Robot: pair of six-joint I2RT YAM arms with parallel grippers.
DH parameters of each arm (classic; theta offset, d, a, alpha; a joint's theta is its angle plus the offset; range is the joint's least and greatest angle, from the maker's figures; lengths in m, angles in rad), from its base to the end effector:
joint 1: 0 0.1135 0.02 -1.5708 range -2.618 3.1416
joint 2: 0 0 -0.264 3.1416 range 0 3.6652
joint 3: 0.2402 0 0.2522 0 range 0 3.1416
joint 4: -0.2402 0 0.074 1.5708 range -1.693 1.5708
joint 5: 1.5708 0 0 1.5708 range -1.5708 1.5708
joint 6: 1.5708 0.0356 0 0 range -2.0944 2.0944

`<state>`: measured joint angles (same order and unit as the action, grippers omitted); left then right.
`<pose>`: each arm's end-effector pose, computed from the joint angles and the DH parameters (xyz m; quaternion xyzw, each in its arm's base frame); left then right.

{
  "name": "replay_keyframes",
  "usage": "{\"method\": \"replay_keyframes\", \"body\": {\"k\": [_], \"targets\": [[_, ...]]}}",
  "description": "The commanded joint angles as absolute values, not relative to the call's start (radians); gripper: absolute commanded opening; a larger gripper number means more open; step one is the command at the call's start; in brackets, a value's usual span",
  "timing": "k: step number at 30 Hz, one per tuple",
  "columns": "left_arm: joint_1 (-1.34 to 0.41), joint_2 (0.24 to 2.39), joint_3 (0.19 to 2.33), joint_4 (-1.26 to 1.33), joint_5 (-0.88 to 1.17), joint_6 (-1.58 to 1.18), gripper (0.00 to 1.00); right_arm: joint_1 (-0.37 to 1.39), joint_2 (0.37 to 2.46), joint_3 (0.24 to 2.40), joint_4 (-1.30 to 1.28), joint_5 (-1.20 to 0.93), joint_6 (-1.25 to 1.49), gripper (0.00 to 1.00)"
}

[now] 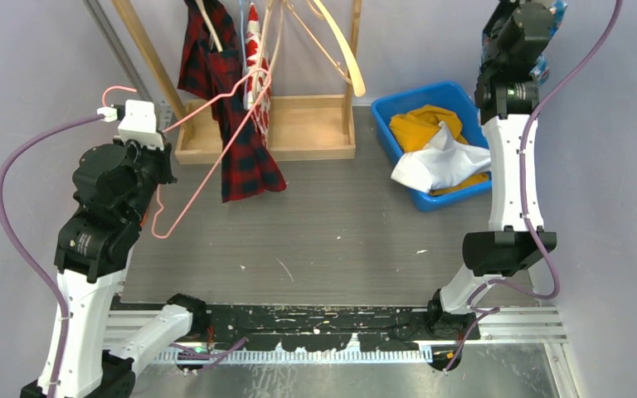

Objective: Remove the skirt from the hanger
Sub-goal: Remove the skirt from the bin, then place the skirt in the bin.

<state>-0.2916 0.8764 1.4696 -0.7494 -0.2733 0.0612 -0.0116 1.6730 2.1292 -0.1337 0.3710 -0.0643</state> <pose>0.1250 -0.0275 0.4862 0.0450 0.7569 0.0289 0.6514 0.3419 -0.0169 0.5719 0.1345 0.5781 -0.1380 0.7929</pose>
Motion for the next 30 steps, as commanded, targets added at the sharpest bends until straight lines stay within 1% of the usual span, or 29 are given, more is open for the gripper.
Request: {"method": "replay_keyframes", "body": {"k": [1, 5, 11, 15, 20, 24, 27, 30], "targets": [[-0.286, 0.895, 1.522, -0.721, -0.299, 0.086, 0.00, -0.011, 1.686, 2.104, -0.088, 0.269, 0.058, 0.01], [-0.286, 0.908, 1.530, -0.722, -0.301, 0.087, 0.00, -0.010, 1.719, 2.054, -0.110, 0.226, 0.107, 0.01], [-0.286, 0.932, 1.546, -0.739, -0.314, 0.100, 0.00, -0.009, 1.720, 1.848, -0.050, 0.126, 0.245, 0.01], [-0.286, 0.937, 1.559, -0.756, -0.314, 0.094, 0.00, -0.019, 1.736, 1.734, 0.003, 0.162, 0.296, 0.01], [-0.285, 0.957, 1.591, -0.791, -0.334, 0.095, 0.00, -0.024, 1.763, 1.667, 0.003, 0.200, 0.253, 0.01], [-0.285, 0.978, 1.624, -0.807, -0.340, 0.090, 0.00, -0.042, 1.767, 1.526, 0.023, 0.308, 0.256, 0.01], [-0.285, 0.983, 1.639, -0.813, -0.362, 0.091, 0.00, -0.092, 1.812, 1.436, 0.016, 0.299, 0.311, 0.01], [-0.286, 0.989, 1.661, -0.819, -0.410, 0.099, 0.00, -0.119, 1.869, 1.426, -0.069, 0.283, 0.380, 0.01]]}}
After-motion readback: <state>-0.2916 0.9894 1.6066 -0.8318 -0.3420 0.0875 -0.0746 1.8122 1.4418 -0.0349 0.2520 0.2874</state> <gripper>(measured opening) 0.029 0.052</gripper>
